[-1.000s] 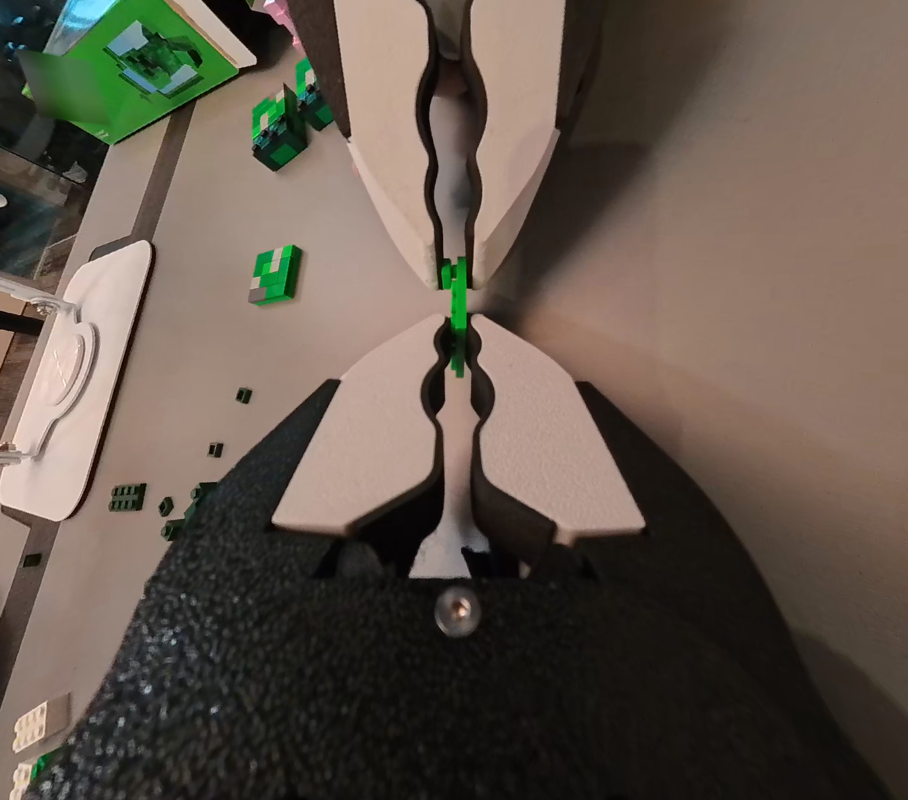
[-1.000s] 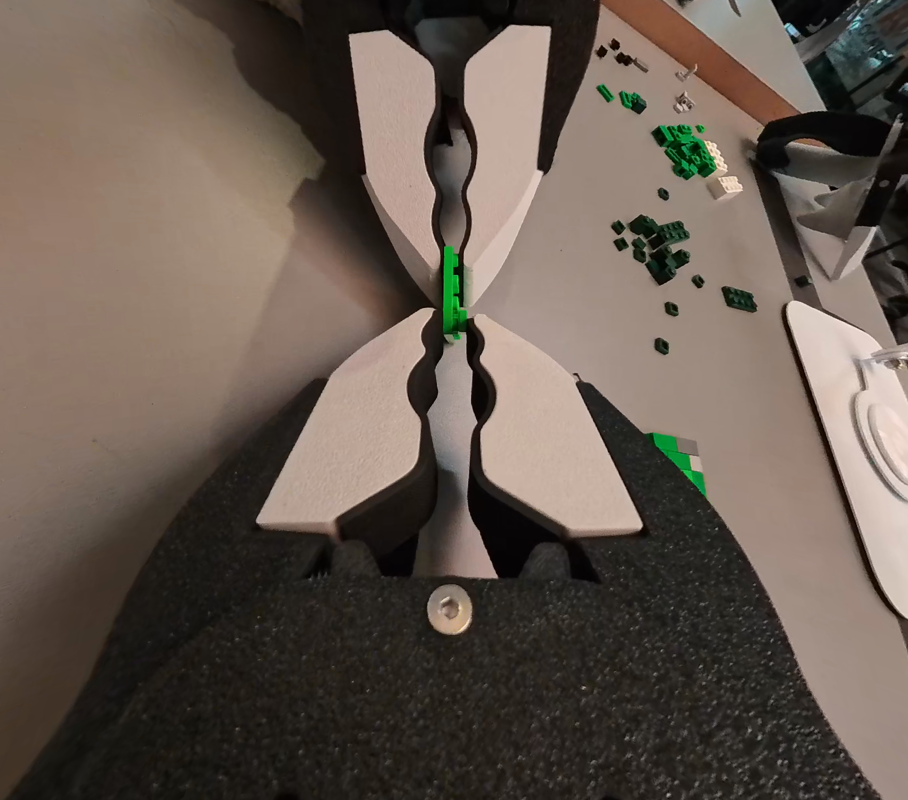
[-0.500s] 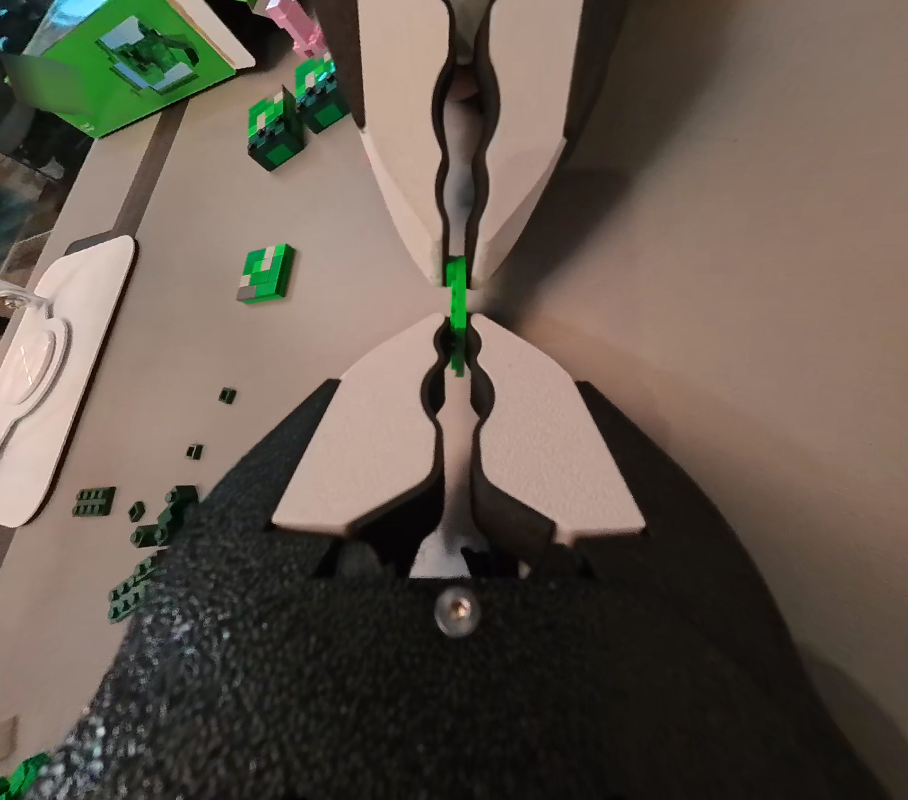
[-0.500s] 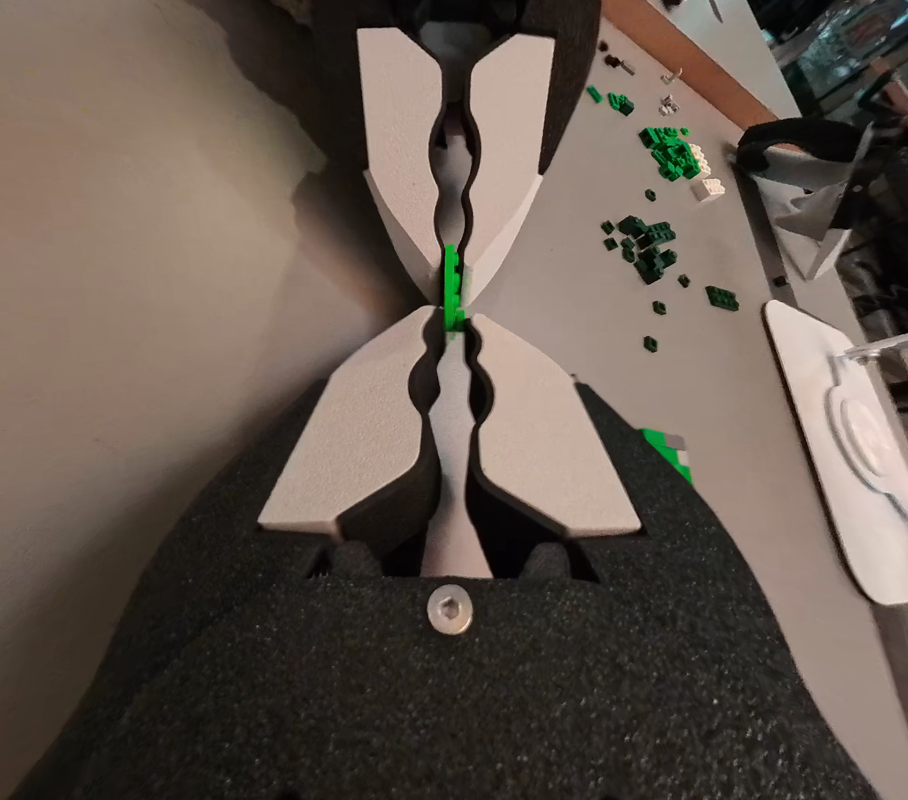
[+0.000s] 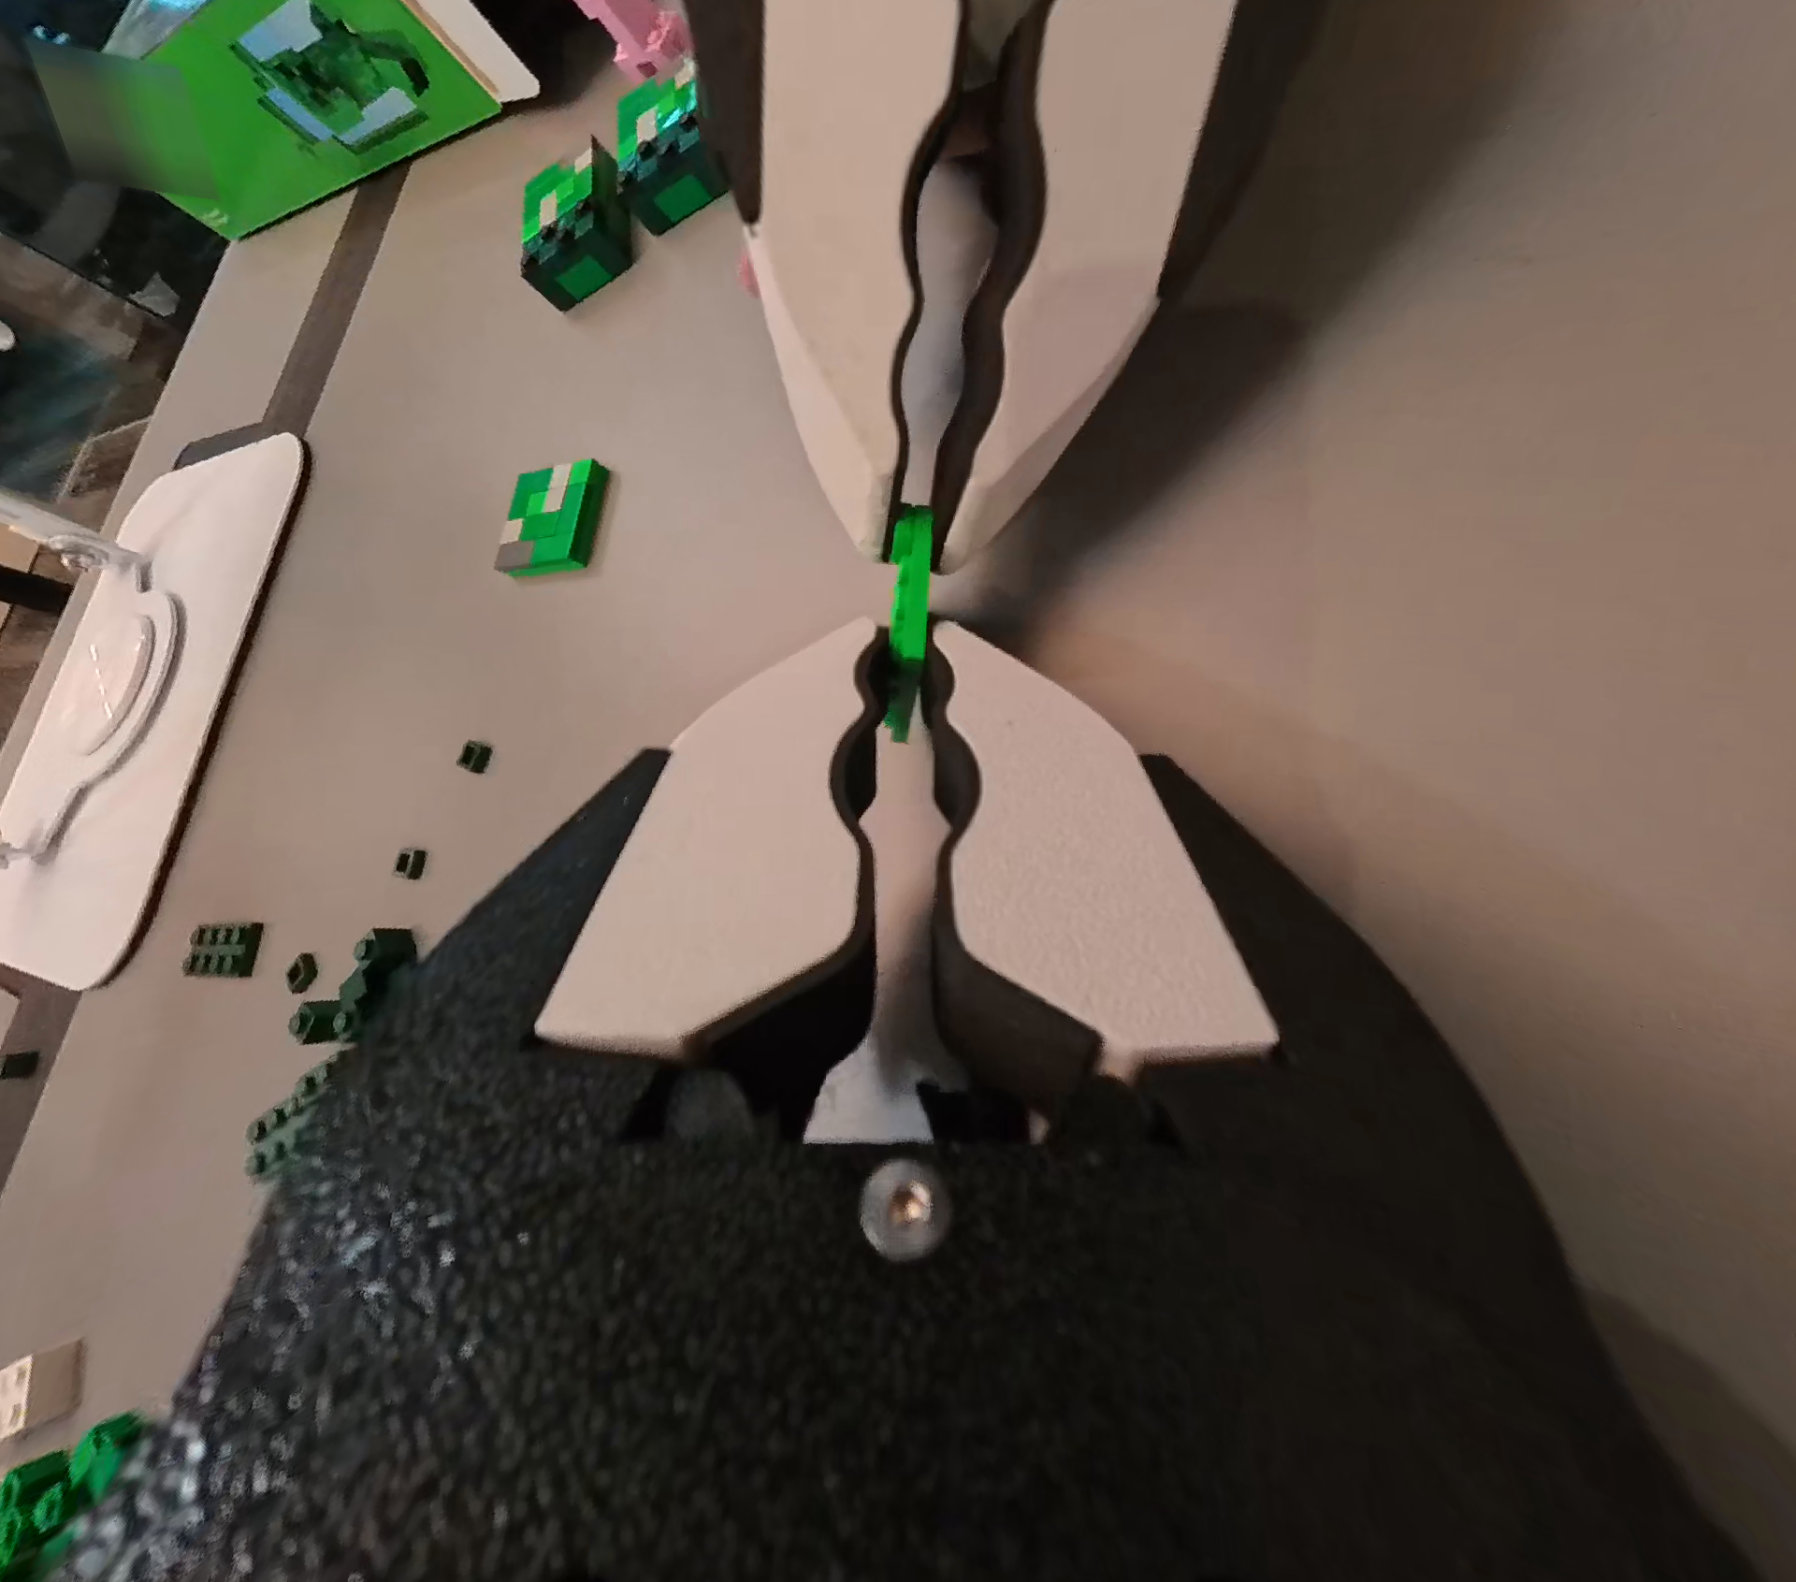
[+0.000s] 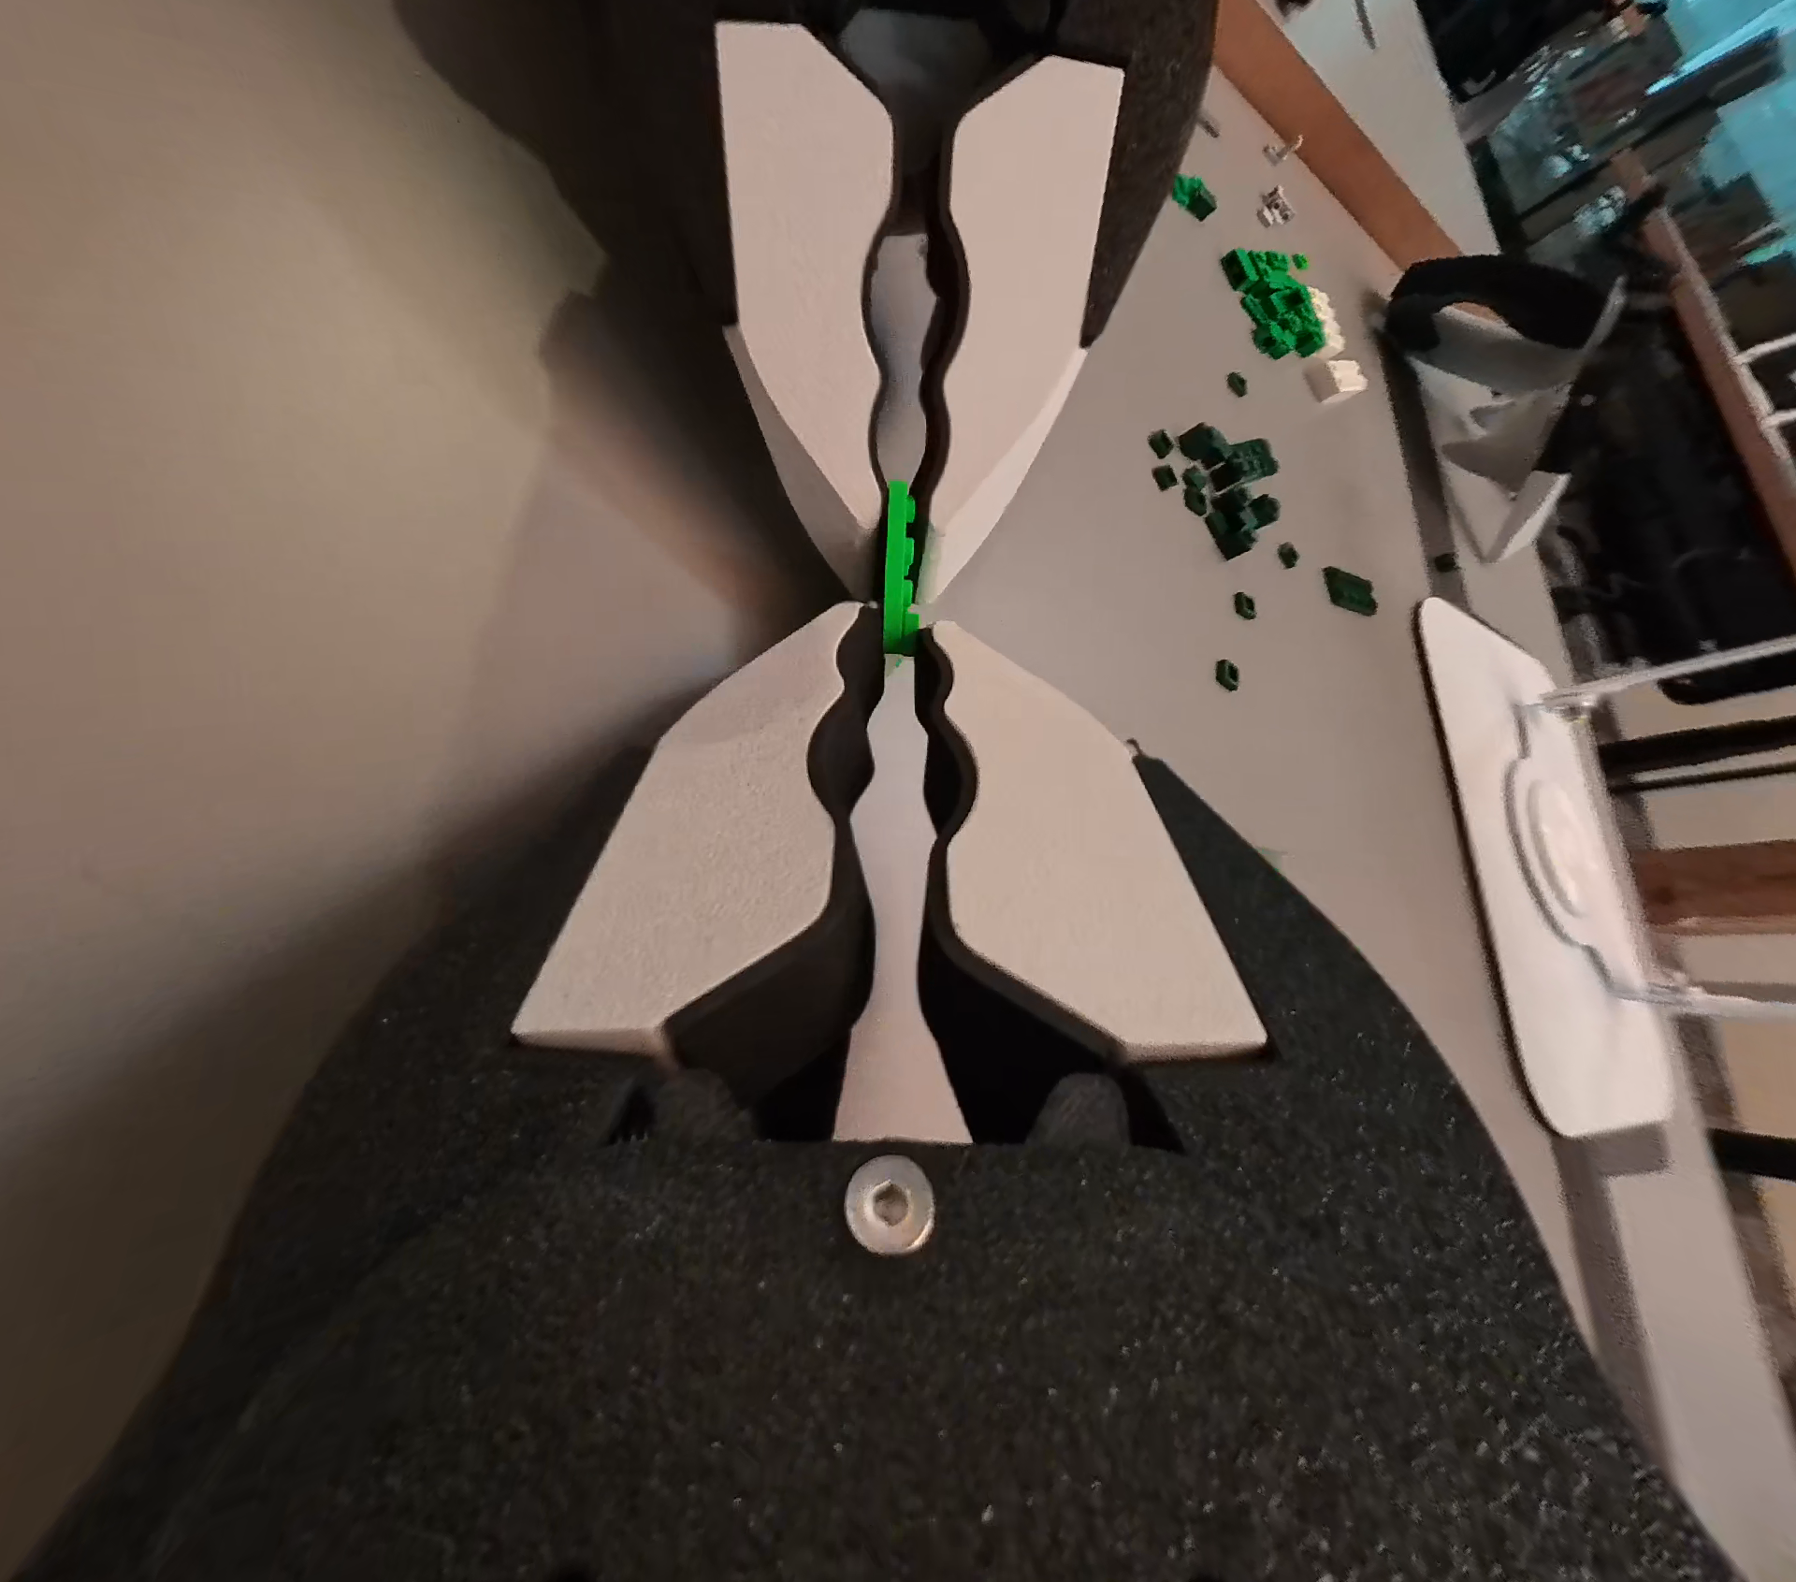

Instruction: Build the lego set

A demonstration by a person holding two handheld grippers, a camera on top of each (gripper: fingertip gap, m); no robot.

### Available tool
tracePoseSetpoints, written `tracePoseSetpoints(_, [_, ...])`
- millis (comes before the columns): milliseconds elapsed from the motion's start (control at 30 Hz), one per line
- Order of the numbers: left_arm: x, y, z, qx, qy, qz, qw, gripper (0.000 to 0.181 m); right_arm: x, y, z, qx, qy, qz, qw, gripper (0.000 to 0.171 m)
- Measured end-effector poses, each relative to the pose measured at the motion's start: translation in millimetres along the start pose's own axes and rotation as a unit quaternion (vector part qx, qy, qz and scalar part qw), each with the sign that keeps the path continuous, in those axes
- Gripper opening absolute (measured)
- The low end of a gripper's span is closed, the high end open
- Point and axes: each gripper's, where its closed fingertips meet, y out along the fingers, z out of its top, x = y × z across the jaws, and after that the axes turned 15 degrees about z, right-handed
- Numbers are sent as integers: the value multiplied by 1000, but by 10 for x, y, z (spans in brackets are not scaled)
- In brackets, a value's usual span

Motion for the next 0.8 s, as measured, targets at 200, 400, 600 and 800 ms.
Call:
tracePoseSetpoints(200, [-107, -24, 38, -5, -87, -1, 996, 26, 132, -63, 50, -3, -51, -79, 996, 6])
tracePoseSetpoints(400, [-217, -119, 172, 12, -256, -61, 965, 59, 276, -234, 154, 13, -111, -172, 979, 6])
tracePoseSetpoints(600, [-193, -73, 191, 5, -295, -72, 953, 60, 255, -228, 198, -12, -177, -203, 963, 6])
tracePoseSetpoints(800, [-213, -93, 218, 18, -311, -78, 947, 54, 220, -195, 216, -23, -202, -206, 957, 6])
